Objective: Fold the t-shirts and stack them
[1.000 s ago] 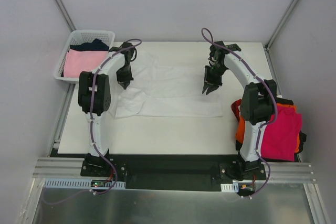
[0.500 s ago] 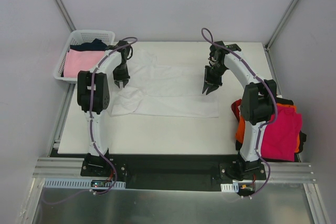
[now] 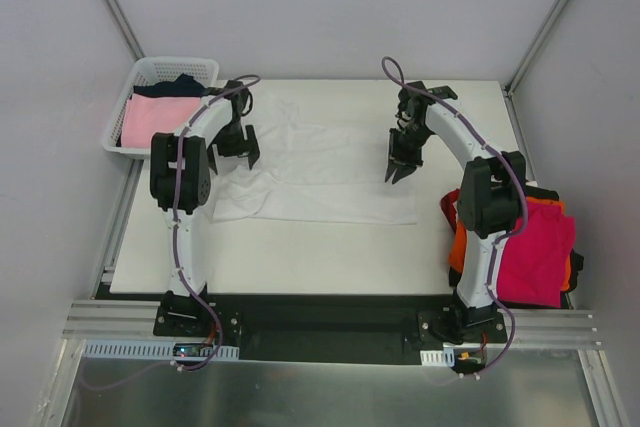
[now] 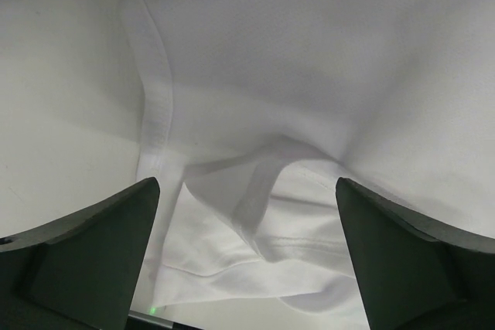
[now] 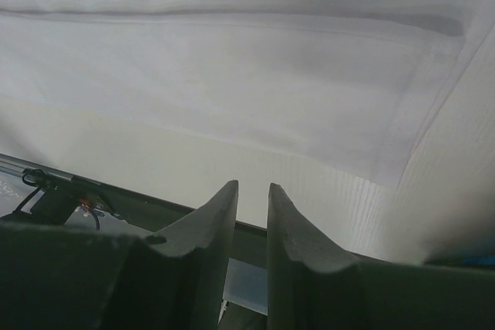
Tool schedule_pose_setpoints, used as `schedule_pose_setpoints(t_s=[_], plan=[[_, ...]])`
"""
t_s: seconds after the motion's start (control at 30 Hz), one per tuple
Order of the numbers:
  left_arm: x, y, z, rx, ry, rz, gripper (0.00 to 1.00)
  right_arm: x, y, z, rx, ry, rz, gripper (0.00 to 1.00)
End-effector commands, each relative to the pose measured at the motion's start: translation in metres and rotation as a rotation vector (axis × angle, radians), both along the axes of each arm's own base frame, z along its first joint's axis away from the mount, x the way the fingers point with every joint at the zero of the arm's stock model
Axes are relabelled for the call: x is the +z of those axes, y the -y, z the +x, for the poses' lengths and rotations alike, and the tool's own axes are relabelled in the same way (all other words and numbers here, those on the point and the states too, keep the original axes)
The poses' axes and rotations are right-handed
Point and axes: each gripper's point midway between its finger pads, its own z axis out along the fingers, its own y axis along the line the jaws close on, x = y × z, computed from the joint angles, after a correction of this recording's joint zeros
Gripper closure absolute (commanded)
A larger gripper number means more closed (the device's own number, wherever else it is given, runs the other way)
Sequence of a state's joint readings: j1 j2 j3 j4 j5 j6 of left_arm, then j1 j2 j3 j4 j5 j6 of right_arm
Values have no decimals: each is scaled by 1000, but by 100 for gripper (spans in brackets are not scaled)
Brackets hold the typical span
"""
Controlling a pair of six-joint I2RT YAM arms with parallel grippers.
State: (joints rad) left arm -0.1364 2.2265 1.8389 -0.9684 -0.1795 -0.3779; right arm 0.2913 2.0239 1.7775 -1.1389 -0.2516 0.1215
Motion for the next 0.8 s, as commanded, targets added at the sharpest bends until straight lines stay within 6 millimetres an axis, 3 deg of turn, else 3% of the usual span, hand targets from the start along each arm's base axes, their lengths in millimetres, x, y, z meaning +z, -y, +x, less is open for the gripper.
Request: schedule_pose_setpoints(t_s=[0.0, 0.2, 0.33, 0.43, 0.47, 0.57, 0.6, 0.67, 0.73, 0.77], plan=[[53, 14, -2, 49, 101, -81, 2, 4, -6, -9, 35, -17, 13, 74], [81, 27, -18, 1, 162, -61, 2, 2, -10, -11, 44, -26, 17, 74], [105, 63, -29, -136, 238, -137, 1, 1, -11, -11, 50, -30, 20, 74], [103, 81, -49, -219, 231, -154, 5, 0, -10, -12, 50, -32, 19, 74], [91, 86, -63, -234, 190, -150, 8, 1, -11, -12, 52, -32, 19, 74], [67, 86, -85, -205, 125, -154, 39, -1, -10, -13, 50, -33, 17, 74], [62, 85, -89, -196, 113, -150, 69, -2, -10, -13, 49, -36, 16, 74], [53, 81, -95, -181, 89, -134, 88, -3, -10, -14, 50, -38, 17, 74], [49, 79, -95, -179, 81, -120, 100, -2, -11, -15, 52, -38, 17, 74], [47, 75, -95, -184, 78, -99, 100, -2, -11, -15, 53, -37, 16, 74]])
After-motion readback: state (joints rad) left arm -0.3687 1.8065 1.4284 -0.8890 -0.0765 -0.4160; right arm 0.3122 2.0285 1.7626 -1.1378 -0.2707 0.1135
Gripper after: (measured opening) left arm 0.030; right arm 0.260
